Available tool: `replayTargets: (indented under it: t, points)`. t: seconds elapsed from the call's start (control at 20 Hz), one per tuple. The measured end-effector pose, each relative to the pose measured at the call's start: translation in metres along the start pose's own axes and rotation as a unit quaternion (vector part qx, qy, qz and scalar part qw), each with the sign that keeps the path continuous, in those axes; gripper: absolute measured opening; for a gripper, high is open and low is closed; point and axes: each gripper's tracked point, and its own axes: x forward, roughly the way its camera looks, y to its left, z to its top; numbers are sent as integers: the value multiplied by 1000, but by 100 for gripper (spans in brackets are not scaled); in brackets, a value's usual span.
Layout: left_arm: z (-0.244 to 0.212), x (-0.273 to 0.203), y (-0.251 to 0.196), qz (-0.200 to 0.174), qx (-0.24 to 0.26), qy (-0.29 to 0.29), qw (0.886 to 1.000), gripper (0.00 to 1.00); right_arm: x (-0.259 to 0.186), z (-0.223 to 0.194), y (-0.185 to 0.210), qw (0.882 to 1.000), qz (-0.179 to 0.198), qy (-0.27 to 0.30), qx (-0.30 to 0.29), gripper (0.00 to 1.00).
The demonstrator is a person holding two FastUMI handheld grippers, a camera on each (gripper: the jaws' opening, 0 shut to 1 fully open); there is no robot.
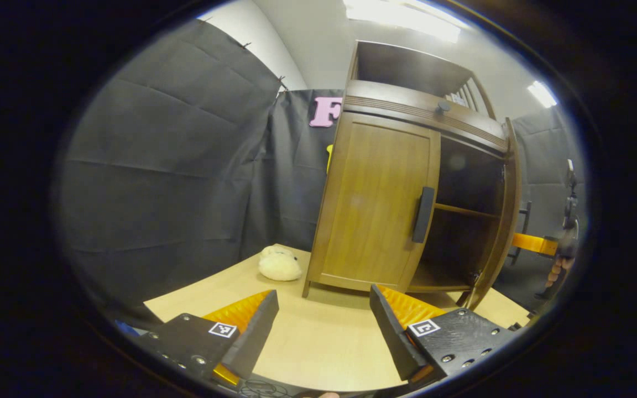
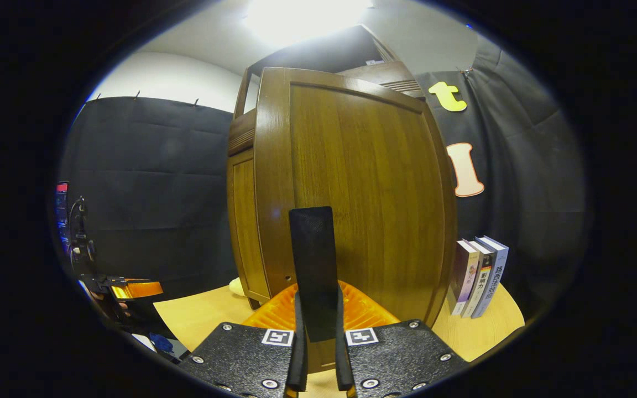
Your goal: Open the right door of the double-door shoe cabinet with the right hand, and open the left door with the left hand.
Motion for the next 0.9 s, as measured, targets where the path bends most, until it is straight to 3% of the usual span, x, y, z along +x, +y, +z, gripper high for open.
replayTargets:
  t: [0.3,0.35,0.4,0.55,0.9]
  points:
    - [-1,0,-1,-12,-17,8,1000,89,1,-4,2,1000,-15,-3,12,20]
    - [-1,0,-1,-13,-19,10,1000,100,-2,-3,-6,1000,-18,-6,14,20]
    - [-1,0,-2,-15,-20,13,1000,89,-3,-4,-9,1000,-21,-7,15,20]
    - [-3,0,-2,-19,-17,20,999,100,-6,-6,-4,999,-32,-10,13,20]
    - [-4,-1,-3,-30,-8,28,999,100,-21,-3,-20,997,-62,-31,18,19]
